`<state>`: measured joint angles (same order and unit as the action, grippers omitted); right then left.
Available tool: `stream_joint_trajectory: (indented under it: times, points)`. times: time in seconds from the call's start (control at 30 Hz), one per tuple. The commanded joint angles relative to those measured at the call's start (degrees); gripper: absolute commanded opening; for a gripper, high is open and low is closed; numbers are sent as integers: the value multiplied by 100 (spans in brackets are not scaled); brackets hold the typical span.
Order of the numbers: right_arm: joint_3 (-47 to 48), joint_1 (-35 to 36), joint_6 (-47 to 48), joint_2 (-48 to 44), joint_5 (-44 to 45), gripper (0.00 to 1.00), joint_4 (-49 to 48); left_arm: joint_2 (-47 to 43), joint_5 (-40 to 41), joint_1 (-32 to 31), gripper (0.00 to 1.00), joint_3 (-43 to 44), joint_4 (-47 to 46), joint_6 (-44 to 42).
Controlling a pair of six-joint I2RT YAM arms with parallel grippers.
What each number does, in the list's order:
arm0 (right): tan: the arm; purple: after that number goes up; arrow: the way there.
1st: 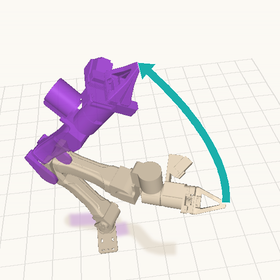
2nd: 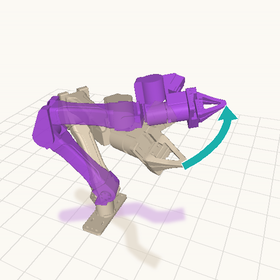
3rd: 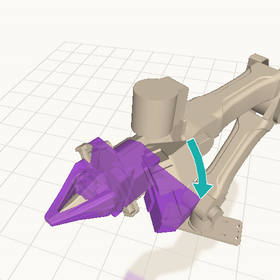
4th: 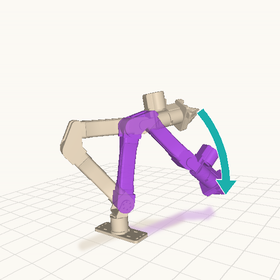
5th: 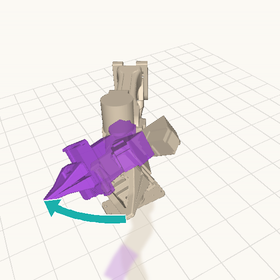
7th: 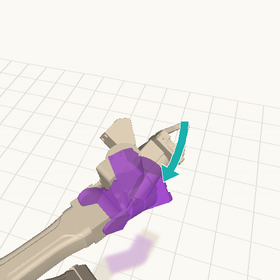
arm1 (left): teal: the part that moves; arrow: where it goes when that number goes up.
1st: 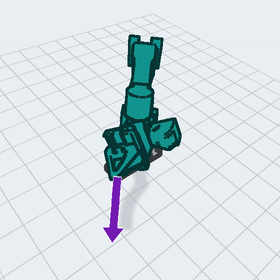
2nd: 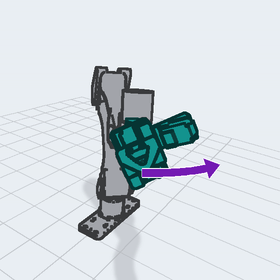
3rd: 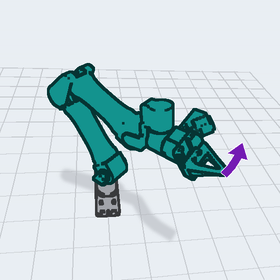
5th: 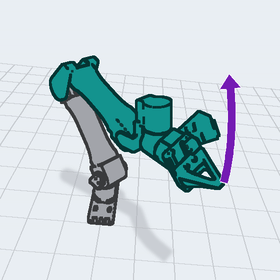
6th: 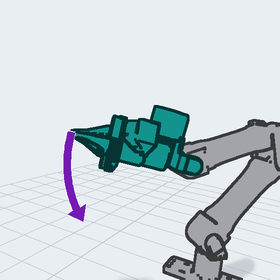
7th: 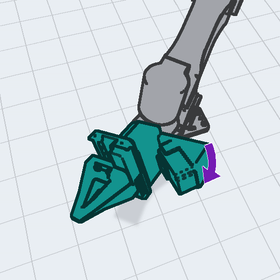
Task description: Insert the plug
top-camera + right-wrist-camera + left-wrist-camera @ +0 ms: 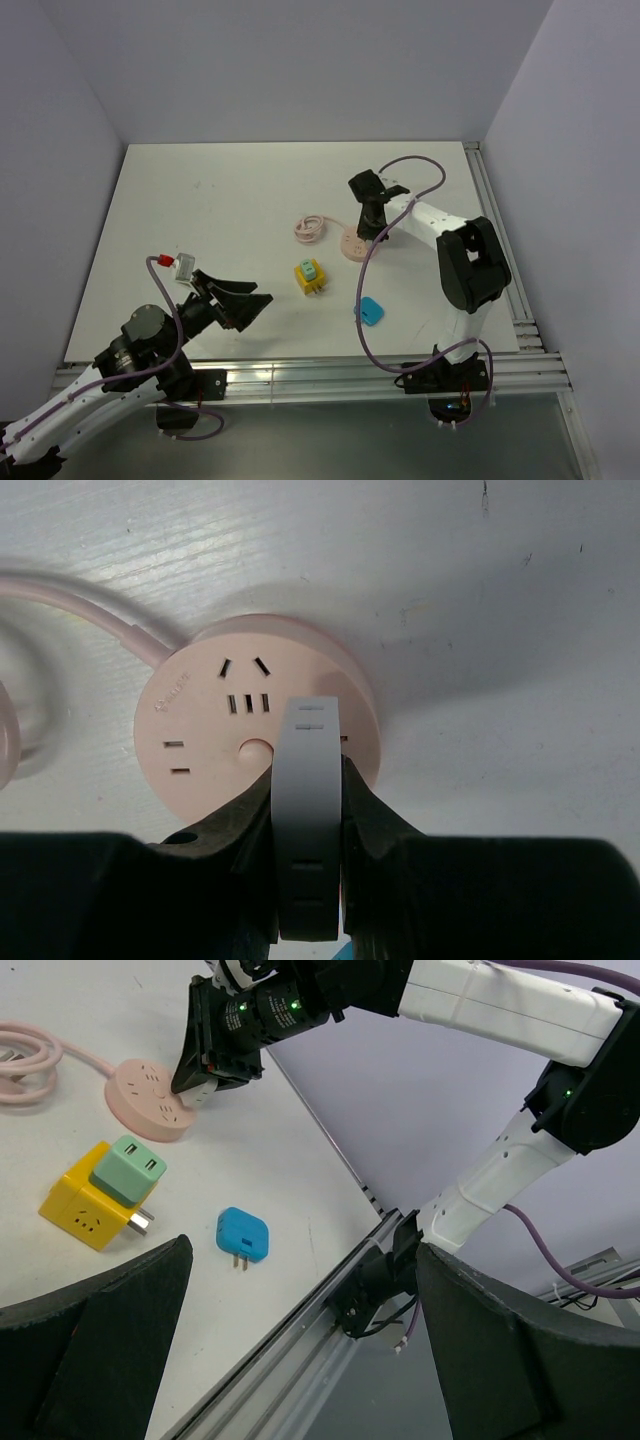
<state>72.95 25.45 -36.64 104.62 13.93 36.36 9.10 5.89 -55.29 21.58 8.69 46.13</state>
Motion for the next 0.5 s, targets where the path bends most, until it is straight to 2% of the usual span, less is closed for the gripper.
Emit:
stream_joint_trajectory:
  times: [0.0,0.23,0.47]
  points:
    - [-404,-102,-370,340,-119,0,425,-67,-35,-8,99,74,-78,-95]
    - [-1106,-348,-554,-20,-1110,0,-295,-66,-53,-8,100,100,-43,-113]
    - [-1459,-576,-642,-196,-1498,0,-560,-145,-27,-8,100,136,98,-130]
